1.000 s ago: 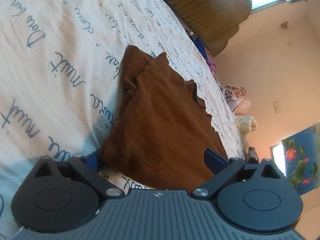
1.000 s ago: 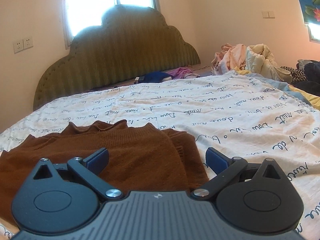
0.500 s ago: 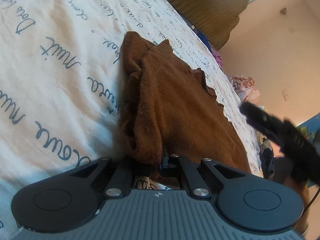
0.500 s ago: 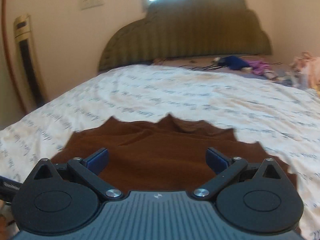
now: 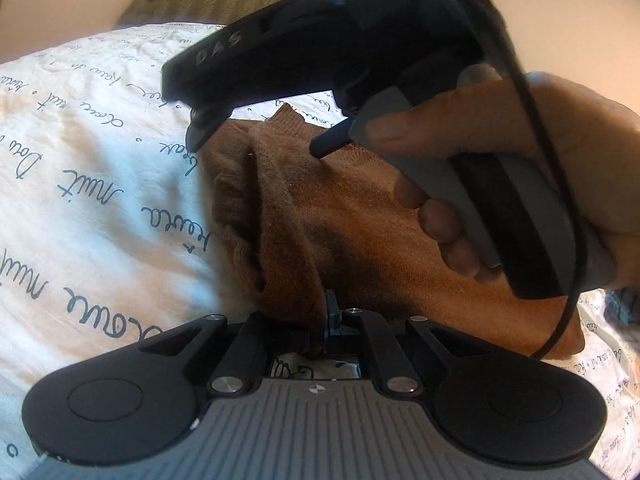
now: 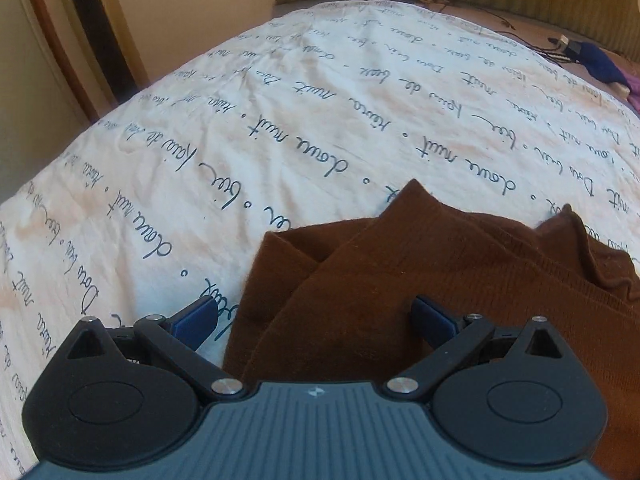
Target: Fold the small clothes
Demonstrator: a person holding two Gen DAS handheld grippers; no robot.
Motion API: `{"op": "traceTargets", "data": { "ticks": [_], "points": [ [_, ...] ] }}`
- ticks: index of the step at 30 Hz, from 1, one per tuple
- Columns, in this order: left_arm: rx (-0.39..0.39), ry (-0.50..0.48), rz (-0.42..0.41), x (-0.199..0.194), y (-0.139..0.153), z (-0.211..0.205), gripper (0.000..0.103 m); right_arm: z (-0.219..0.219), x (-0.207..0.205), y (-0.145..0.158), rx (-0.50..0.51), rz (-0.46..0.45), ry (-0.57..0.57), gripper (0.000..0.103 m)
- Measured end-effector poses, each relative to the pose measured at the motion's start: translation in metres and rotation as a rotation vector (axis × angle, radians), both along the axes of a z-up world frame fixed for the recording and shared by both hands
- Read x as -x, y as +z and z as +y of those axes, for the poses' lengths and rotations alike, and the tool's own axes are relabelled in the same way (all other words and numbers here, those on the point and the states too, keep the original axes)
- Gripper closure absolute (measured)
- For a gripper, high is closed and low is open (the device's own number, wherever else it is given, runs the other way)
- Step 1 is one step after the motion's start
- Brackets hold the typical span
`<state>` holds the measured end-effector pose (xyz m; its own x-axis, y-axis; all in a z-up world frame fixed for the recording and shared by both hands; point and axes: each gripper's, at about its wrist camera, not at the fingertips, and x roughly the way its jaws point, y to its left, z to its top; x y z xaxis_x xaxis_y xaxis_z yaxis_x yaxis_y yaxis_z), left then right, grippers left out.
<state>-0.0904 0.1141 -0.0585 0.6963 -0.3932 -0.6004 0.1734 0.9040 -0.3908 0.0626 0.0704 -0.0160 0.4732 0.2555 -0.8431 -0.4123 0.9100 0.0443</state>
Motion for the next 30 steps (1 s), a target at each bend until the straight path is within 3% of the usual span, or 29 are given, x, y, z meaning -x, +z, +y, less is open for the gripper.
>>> {"op": "traceTargets", "data": {
  "ticks": [4, 5, 6, 7, 8, 14, 21, 24, 30],
  "points": [
    [0.034, 0.007, 0.01, -0.001, -0.003, 0.005, 0.093, 0.022, 0.0, -0.016, 0.143, -0.025, 0.078, 0.004],
    [0.041, 0.01, 0.012, -0.001, -0.004, 0.007, 0.093, 0.024, 0.003, -0.015, 0.173, -0.067, 0.083, 0.03],
    [0.052, 0.013, 0.015, -0.001, -0.005, 0.009, 0.093, 0.022, 0.004, -0.011, 0.175, -0.084, 0.074, 0.066],
    [0.066, 0.015, 0.02, -0.002, -0.006, 0.011, 0.093, 0.019, 0.003, -0.005, 0.162, -0.09, 0.059, 0.082],
    [0.082, 0.017, 0.027, -0.003, -0.007, 0.014, 0.093, 0.015, 0.003, -0.001, 0.135, -0.085, 0.059, 0.091],
    [0.134, 0.017, 0.042, -0.006, 0.003, 0.026, 0.095, -0.015, 0.005, 0.032, 0.001, -0.102, 0.033, 0.092],
    [0.024, -0.085, -0.06, -0.005, 0.043, -0.004, 0.095, -0.088, 0.012, 0.08, -0.211, -0.115, -0.017, 0.092],
    [-0.087, -0.161, -0.127, -0.004, 0.055, -0.034, 0.095, -0.134, 0.014, 0.093, -0.289, -0.112, -0.052, 0.092],
    [-0.17, -0.34, -0.162, -0.007, 0.059, -0.1, 0.095, -0.237, 0.025, 0.087, -0.392, -0.107, -0.154, 0.092]
  ]
}}
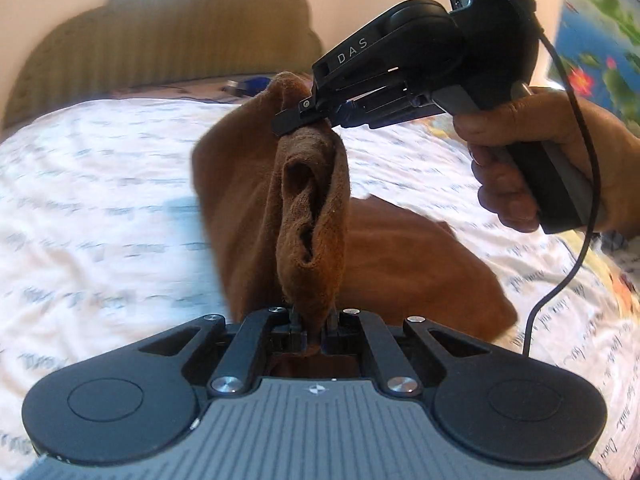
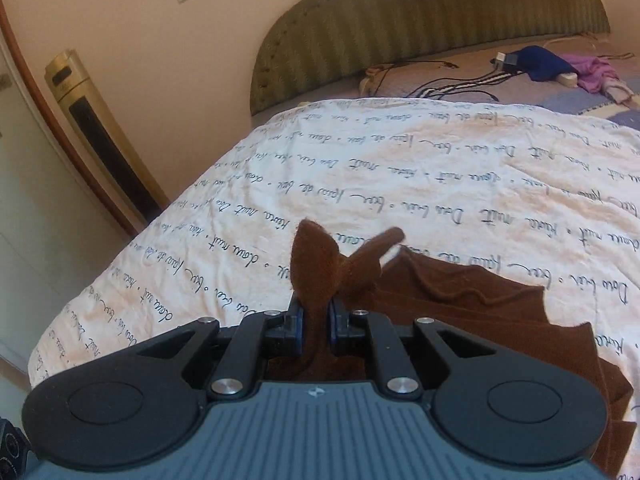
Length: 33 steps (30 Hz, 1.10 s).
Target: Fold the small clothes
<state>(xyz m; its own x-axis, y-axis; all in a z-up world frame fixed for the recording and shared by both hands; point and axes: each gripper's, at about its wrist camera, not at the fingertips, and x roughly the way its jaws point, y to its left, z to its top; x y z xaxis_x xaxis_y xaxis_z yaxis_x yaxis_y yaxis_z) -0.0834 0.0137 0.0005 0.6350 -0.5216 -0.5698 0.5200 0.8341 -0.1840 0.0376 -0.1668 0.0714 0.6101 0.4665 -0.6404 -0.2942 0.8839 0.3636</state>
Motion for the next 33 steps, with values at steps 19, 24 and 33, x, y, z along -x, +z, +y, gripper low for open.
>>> {"op": "traceTargets", "data": {
  "ticks": [19, 24, 33],
  "points": [
    [-0.203, -0.259, 0.03, 0.025, -0.033, -0.151, 0.095, -0.182, 0.041, -0.084, -0.17, 0.074, -0.235, 0.092],
    [-0.255, -0.269, 0.022, 0.028, -0.039, -0.166, 0.083, -0.195, 0.039, -0.114, -0.192, 0.1, -0.282, 0.074],
    [0.024, -0.142, 0.105, 0.022, 0.007, -0.063, 0.028, -0.19, 0.11, -0.063, -0.089, -0.092, -0.229, 0.032]
  ]
}}
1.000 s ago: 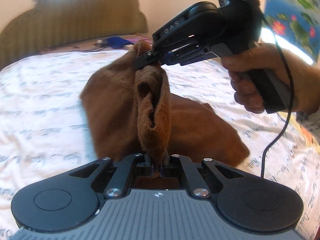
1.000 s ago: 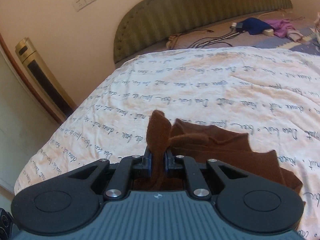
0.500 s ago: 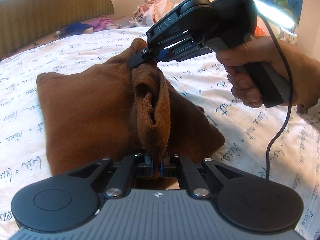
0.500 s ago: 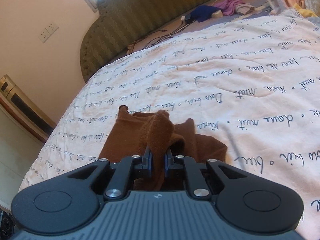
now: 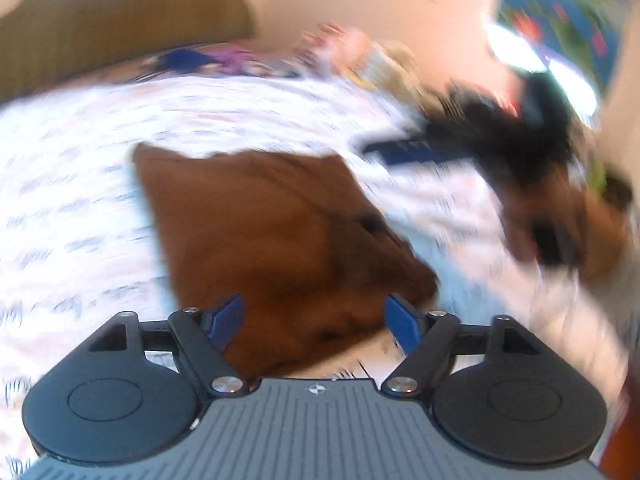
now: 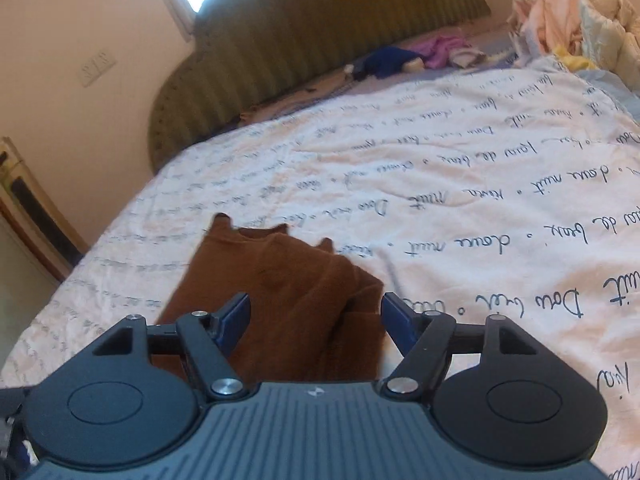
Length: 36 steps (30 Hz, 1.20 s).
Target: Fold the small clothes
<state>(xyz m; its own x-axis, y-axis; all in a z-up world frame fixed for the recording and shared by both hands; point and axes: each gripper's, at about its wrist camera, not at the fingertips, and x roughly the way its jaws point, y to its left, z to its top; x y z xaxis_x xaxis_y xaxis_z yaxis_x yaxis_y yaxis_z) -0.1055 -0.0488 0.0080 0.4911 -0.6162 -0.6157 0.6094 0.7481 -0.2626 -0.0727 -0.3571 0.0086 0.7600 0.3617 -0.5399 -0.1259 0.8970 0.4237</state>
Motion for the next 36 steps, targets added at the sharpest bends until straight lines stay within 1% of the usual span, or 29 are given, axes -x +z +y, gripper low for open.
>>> {"op": "traceTargets", "data": {
  "ticks": [2, 4, 5, 6, 7, 8, 9, 10, 11, 12, 13, 14, 16, 17, 18, 19, 21, 22, 23, 26, 28, 29, 30, 31, 32, 33, 34, 35, 36],
  "points": [
    [0.086, 0.041, 0.087, -0.019, -0.001, 0.013, 0.028, 0.012, 0.019, 0.001, -0.051, -0.048, 0.048, 0.032],
    [0.14, 0.039, 0.155, -0.032, -0.011, 0.014, 0.028, 0.027, 0.03, -0.006, -0.125, -0.043, 0.1, 0.032],
    [0.129, 0.044, 0.179, -0.037, -0.019, 0.011, 0.029, 0.032, 0.032, -0.012, -0.169, -0.026, 0.12, 0.033],
    [0.097, 0.05, 0.19, -0.038, -0.026, 0.007, 0.031, 0.038, 0.034, -0.021, -0.209, 0.004, 0.145, 0.036],
    [0.042, 0.043, 0.179, -0.036, -0.035, 0.0, 0.031, 0.043, 0.035, -0.029, -0.204, 0.03, 0.151, 0.037],
    [-0.011, 0.044, 0.151, -0.033, -0.043, -0.004, 0.031, 0.044, 0.036, -0.039, -0.159, 0.067, 0.116, 0.038],
    [-0.032, 0.045, 0.12, -0.03, -0.049, -0.004, 0.033, 0.04, 0.036, -0.051, -0.147, 0.105, 0.086, 0.046],
    [-0.04, 0.036, 0.09, -0.025, -0.05, -0.003, 0.032, 0.032, 0.039, -0.066, -0.182, 0.132, 0.07, 0.055],
    [-0.071, 0.027, 0.068, -0.022, -0.049, -0.004, 0.032, 0.023, 0.043, -0.073, -0.193, 0.131, 0.049, 0.077],
    [-0.097, 0.031, 0.056, -0.018, -0.047, -0.003, 0.032, 0.015, 0.049, -0.077, -0.211, 0.133, 0.035, 0.086],
    [-0.102, 0.035, 0.062, -0.016, -0.045, -0.001, 0.032, 0.009, 0.054, -0.076, -0.222, 0.133, 0.026, 0.086],
    [-0.094, 0.029, 0.068, -0.013, -0.041, 0.002, 0.032, 0.01, 0.058, -0.07, -0.195, 0.13, 0.022, 0.086],
    [-0.054, 0.026, 0.062, -0.012, -0.028, 0.009, 0.026, 0.018, 0.064, -0.051, -0.096, 0.094, 0.022, 0.084],
    [-0.031, 0.039, 0.047, -0.015, -0.019, 0.012, 0.024, 0.024, 0.065, -0.038, -0.026, 0.052, 0.016, 0.084],
    [-0.009, 0.061, 0.031, -0.022, -0.009, 0.013, 0.019, 0.03, 0.062, -0.027, 0.033, 0.015, 0.007, 0.083],
    [0.008, 0.089, 0.021, -0.033, -0.002, 0.013, 0.015, 0.035, 0.057, -0.017, 0.082, -0.022, -0.003, 0.083],
    [0.026, 0.134, 0.025, -0.062, 0.007, 0.008, 0.013, 0.045, 0.037, -0.005, 0.148, -0.076, -0.015, 0.083],
    [0.04, 0.152, 0.04, -0.08, 0.008, 0.003, 0.014, 0.049, 0.024, -0.003, 0.191, -0.097, -0.024, 0.083],
    [0.033, 0.178, 0.047, -0.097, 0.007, -0.003, 0.014, 0.053, 0.007, -0.003, 0.228, -0.101, -0.029, 0.083],
    [0.02, 0.214, 0.065, -0.138, -0.006, -0.023, 0.015, 0.057, -0.037, -0.012, 0.22, -0.066, -0.006, 0.083],
    [-0.02, 0.246, 0.105, -0.162, -0.028, -0.033, 0.015, 0.058, -0.06, -0.029, 0.248, 0.016, -0.007, 0.084],
    [-0.055, 0.264, 0.125, -0.172, -0.042, -0.037, 0.015, 0.057, -0.068, -0.04, 0.27, 0.047, -0.02, 0.084],
    [-0.089, 0.286, 0.144, -0.179, -0.056, -0.038, 0.012, 0.056, -0.071, -0.049, 0.322, 0.064, -0.043, 0.085],
    [-0.09, 0.261, 0.067, -0.177, -0.062, -0.039, 0.001, 0.051, -0.069, -0.06, 0.347, 0.05, -0.055, 0.084],
    [-0.133, 0.246, 0.029, -0.176, -0.065, -0.042, 0.001, 0.041, -0.066, -0.065, 0.283, 0.045, -0.065, 0.083],
    [-0.159, 0.246, 0.017, -0.174, -0.065, -0.044, 0.0, 0.032, -0.065, -0.067, 0.218, 0.053, -0.079, 0.082],
    [-0.158, 0.25, 0.03, -0.174, -0.062, -0.042, 0.001, 0.029, -0.062, -0.066, 0.199, 0.058, -0.084, 0.082],
    [-0.147, 0.265, 0.058, -0.175, -0.057, -0.037, 0.003, 0.034, -0.06, -0.061, 0.234, 0.052, -0.081, 0.082],
    [-0.129, 0.286, 0.08, -0.173, -0.049, -0.031, 0.011, 0.04, -0.055, -0.055, 0.269, 0.042, -0.081, 0.082]
  ]
}}
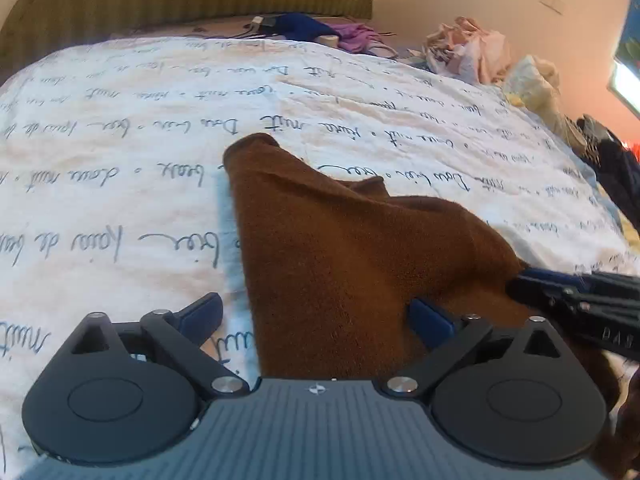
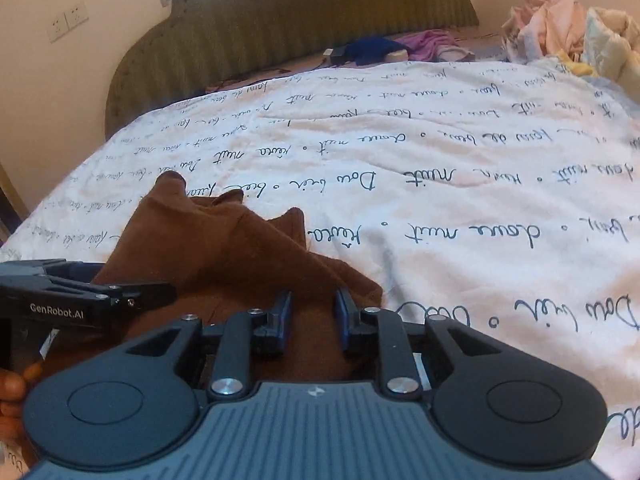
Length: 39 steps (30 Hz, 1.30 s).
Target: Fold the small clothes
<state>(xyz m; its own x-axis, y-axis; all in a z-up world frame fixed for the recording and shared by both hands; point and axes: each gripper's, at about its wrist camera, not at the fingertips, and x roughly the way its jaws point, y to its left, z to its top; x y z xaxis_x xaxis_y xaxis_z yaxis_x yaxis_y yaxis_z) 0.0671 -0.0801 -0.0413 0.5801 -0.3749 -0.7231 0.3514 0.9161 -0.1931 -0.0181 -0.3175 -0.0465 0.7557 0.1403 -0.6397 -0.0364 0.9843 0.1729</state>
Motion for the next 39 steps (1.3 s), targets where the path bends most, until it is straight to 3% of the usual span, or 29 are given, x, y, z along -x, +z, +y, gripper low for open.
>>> {"op": "traceTargets", "data": {
  "ticks": [2, 4, 7, 10, 12, 14, 17, 19, 21, 23, 24, 25, 28, 31, 33, 35, 37, 39],
  "points": [
    [0.061, -0.012, -0.046, 0.019, 0.024, 0.012, 0.015, 0.011, 0.021, 0.017, 0.017, -0.049, 0.016, 0.08],
    [0.119, -0.052, -0.111, 0.049, 0.043, 0.018, 0.007, 0.021, 0.044, 0.026, -0.014, -0.085, 0.059, 0.08],
    [0.204, -0.158, -0.083, 0.078, 0.044, 0.009, 0.007, 0.035, 0.062, 0.017, 0.03, -0.078, 0.099, 0.08],
    [0.097, -0.179, -0.048, 0.087, 0.012, -0.012, 0.009, 0.037, 0.072, -0.003, 0.152, -0.105, 0.088, 0.08],
    [0.026, -0.203, -0.138, 0.096, -0.004, -0.016, 0.007, 0.025, 0.072, -0.002, 0.07, -0.088, 0.057, 0.08],
    [-0.036, -0.216, -0.172, 0.106, -0.003, -0.019, 0.007, 0.024, 0.074, 0.003, 0.08, -0.076, 0.047, 0.08],
    [0.032, -0.203, -0.164, 0.12, 0.019, -0.003, 0.009, 0.028, 0.095, 0.016, 0.066, -0.101, 0.041, 0.079],
    [0.109, -0.233, -0.189, 0.137, 0.035, 0.009, 0.004, 0.032, 0.114, 0.022, 0.065, -0.137, 0.06, 0.078],
    [0.149, -0.264, -0.131, 0.144, 0.033, 0.01, 0.004, 0.037, 0.127, 0.019, 0.06, -0.143, 0.094, 0.078],
    [0.111, -0.274, -0.06, 0.142, 0.015, 0.003, 0.007, 0.046, 0.132, 0.003, 0.122, -0.088, 0.106, 0.078],
    [0.066, -0.289, -0.059, 0.145, 0.004, -0.001, 0.009, 0.045, 0.131, -0.009, 0.142, -0.052, 0.096, 0.078],
    [0.031, -0.308, -0.09, 0.151, -0.004, -0.002, 0.007, 0.041, 0.136, -0.015, 0.124, -0.08, 0.102, 0.078],
    [-0.031, -0.316, -0.116, 0.168, -0.007, 0.001, 0.006, 0.031, 0.142, -0.007, 0.072, -0.055, 0.066, 0.078],
    [0.028, -0.301, -0.105, 0.18, 0.005, 0.017, 0.002, 0.037, 0.157, 0.005, 0.089, -0.077, 0.061, 0.077],
    [0.054, -0.281, -0.054, 0.178, 0.003, 0.022, 0.001, 0.04, 0.165, 0.01, 0.08, -0.108, 0.06, 0.077],
    [0.017, -0.255, -0.038, 0.173, -0.006, 0.022, 0.0, 0.043, 0.169, 0.007, 0.067, -0.124, 0.077, 0.077],
    [-0.051, -0.25, -0.055, 0.171, -0.016, 0.023, 0.0, 0.047, 0.165, -0.006, 0.155, -0.062, 0.048, 0.077],
    [-0.039, -0.255, -0.043, 0.176, -0.009, 0.031, 0.002, 0.034, 0.166, -0.012, 0.103, -0.04, 0.036, 0.061]
  ]
}}
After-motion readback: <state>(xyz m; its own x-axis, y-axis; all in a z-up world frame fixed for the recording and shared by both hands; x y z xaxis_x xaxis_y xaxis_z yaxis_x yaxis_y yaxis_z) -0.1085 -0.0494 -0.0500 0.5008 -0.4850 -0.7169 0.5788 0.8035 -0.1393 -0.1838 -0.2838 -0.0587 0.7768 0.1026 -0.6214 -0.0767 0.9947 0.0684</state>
